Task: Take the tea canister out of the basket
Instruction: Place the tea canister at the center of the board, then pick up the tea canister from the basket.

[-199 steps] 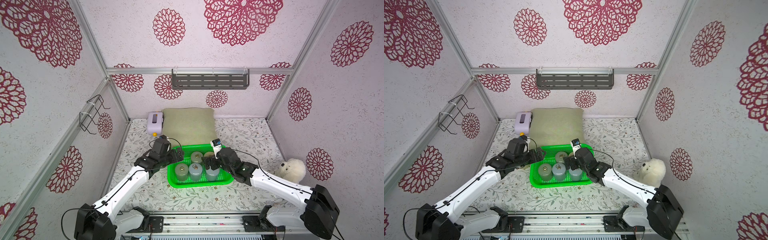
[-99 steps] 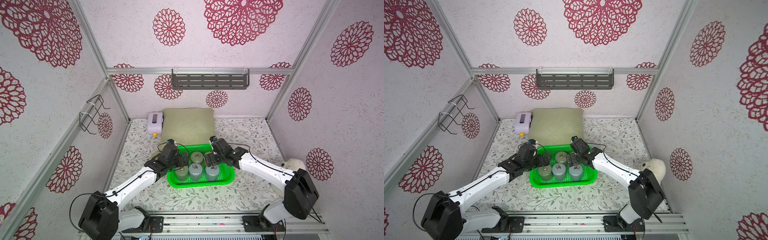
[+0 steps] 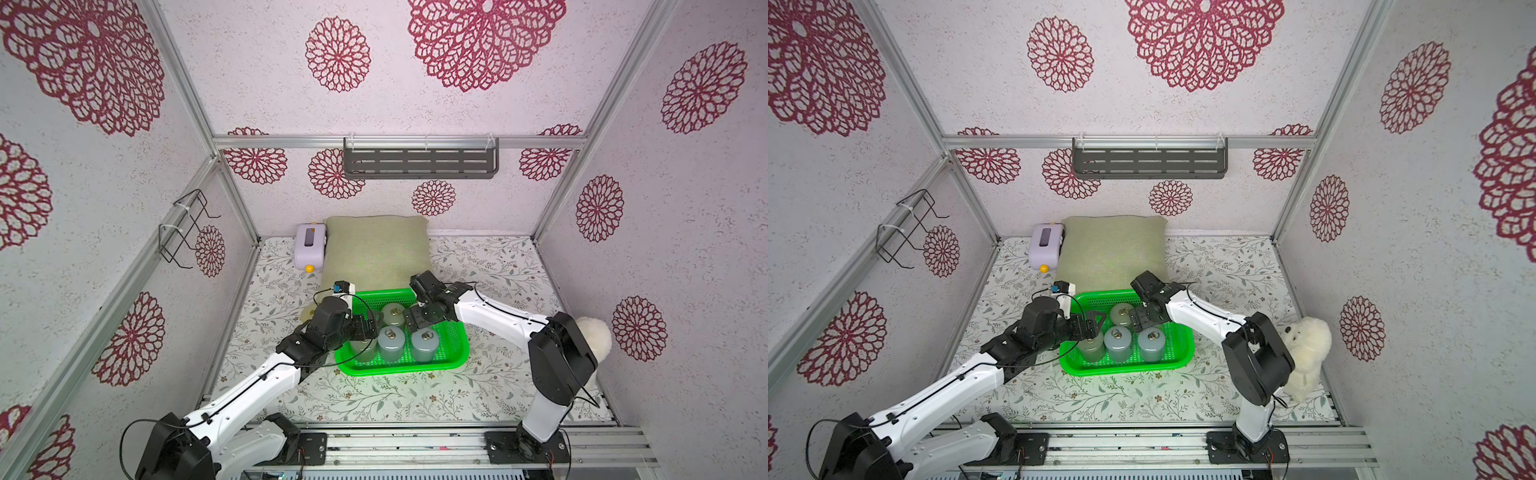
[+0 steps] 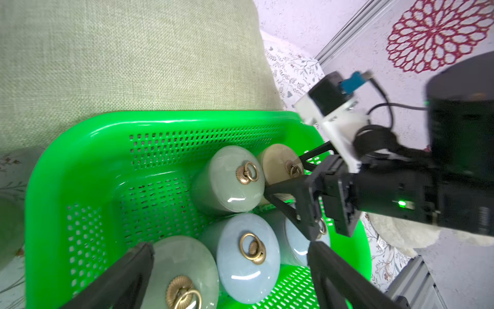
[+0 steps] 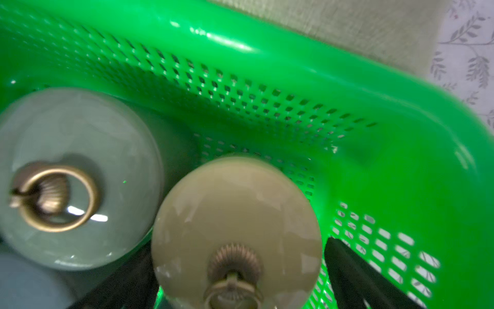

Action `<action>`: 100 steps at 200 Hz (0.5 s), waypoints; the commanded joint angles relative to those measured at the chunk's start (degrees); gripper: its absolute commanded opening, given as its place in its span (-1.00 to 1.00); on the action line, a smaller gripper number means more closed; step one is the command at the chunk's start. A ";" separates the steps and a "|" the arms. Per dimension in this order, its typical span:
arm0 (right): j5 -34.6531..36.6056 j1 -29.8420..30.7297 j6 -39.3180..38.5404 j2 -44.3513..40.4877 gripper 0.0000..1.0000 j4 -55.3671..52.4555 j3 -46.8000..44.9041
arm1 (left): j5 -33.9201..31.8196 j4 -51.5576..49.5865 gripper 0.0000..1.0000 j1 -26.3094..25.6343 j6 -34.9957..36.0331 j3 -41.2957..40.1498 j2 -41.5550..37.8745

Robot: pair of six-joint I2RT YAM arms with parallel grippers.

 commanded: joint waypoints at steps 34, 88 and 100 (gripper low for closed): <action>-0.60 -0.35 0.18 3.45 0.96 0.57 2.93 | 1.70 3.86 0.95 -0.68 1.20 -1.30 -2.04; 0.10 -0.43 -0.28 6.53 0.87 -0.38 5.59 | 2.00 3.72 0.95 -0.85 1.13 -1.22 -2.04; 0.06 -0.43 -0.52 6.74 0.83 -0.43 5.77 | 1.91 3.61 0.95 -0.90 1.10 -1.12 -1.95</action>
